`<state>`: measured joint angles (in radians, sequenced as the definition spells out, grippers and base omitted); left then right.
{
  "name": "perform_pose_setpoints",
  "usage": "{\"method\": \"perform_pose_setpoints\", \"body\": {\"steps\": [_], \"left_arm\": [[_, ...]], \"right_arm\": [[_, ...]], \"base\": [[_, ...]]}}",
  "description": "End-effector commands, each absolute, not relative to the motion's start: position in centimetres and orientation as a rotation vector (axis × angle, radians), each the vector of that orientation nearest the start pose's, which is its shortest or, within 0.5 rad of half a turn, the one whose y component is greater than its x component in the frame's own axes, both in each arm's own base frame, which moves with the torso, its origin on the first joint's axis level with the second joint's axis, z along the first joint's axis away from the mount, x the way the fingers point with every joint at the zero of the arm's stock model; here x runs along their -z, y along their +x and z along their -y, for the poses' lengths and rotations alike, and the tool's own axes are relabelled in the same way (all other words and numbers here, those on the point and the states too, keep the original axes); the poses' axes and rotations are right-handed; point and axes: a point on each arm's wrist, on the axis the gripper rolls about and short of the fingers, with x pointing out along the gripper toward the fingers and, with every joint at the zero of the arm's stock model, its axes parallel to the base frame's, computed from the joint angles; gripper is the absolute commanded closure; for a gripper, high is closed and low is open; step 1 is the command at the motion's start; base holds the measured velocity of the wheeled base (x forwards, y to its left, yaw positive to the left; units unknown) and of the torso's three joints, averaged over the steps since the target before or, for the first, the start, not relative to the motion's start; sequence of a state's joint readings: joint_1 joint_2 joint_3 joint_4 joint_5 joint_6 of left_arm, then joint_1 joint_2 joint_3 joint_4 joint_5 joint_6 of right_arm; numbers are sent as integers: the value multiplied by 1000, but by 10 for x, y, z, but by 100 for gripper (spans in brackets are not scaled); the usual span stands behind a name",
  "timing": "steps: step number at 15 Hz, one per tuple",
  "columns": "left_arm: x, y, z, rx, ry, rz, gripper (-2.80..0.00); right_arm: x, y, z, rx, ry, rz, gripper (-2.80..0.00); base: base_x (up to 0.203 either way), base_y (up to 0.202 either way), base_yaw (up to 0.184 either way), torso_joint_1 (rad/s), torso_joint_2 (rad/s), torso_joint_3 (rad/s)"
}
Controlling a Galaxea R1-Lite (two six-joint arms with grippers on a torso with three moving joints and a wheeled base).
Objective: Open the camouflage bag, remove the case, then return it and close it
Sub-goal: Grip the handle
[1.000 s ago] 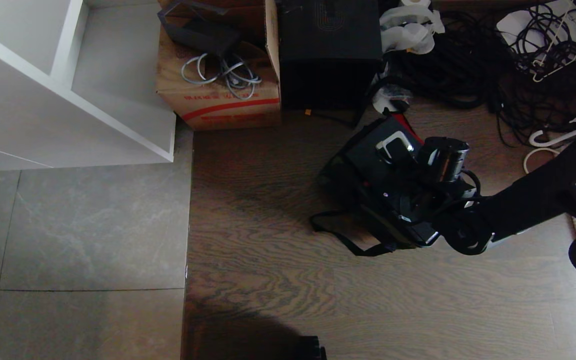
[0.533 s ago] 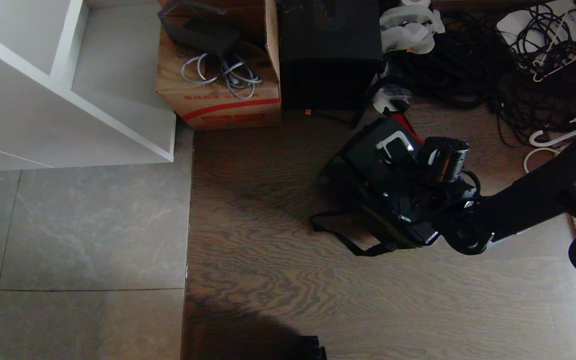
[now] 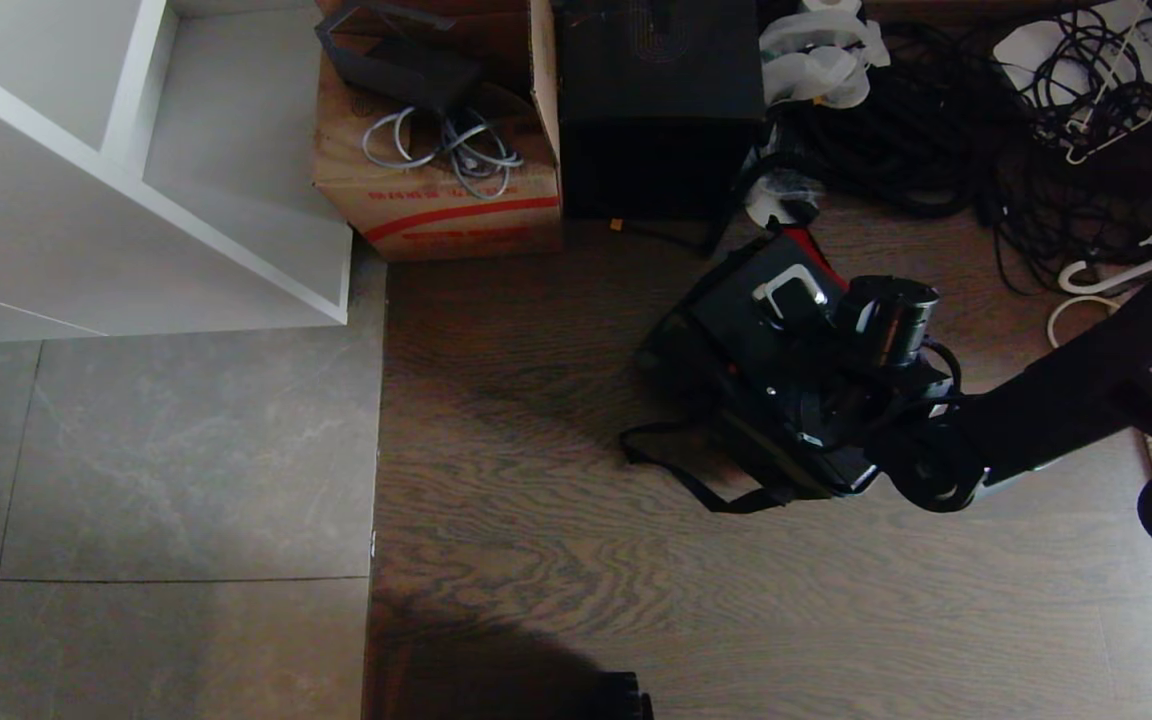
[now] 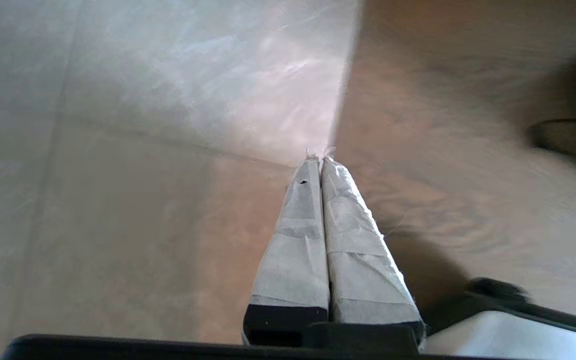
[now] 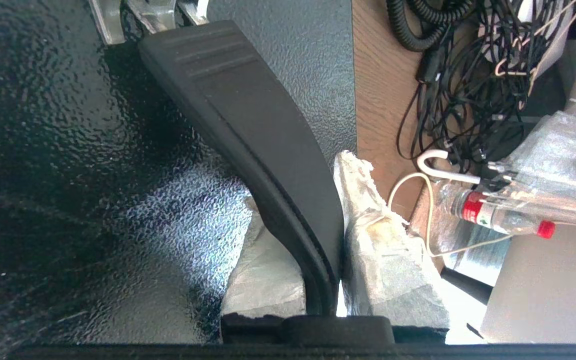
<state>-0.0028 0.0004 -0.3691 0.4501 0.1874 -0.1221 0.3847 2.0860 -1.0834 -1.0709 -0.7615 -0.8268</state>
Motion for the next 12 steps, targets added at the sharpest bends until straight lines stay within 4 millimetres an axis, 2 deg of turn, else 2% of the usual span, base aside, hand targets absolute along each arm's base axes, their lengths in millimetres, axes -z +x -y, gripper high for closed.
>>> {"method": "perform_pose_setpoints", "body": {"steps": [1,4,6,9,12], "left_arm": [[-112,-54,-6,-247,-109,-96,0],[-93,-36,-6,-272,-97,-48,0],[-88,-28,-5,-216,-30,23,0],[-85,-26,-1,-61,75,24,0],[-82,-24,0,-14,170,41,0]], "right_arm": [[-162,378,-137,383,-780,-98,0],[-159,379,-137,381,-783,-103,0],[-159,379,-137,380,-784,-105,0],[-157,379,-137,379,-787,-108,0],[-156,379,-137,379,-787,-109,0]], "base": [[0,0,0,0,0,0],[0,0,0,0,0,0],[0,0,0,0,0,0],[0,0,0,0,0,0],[0,0,0,0,0,0]]}}
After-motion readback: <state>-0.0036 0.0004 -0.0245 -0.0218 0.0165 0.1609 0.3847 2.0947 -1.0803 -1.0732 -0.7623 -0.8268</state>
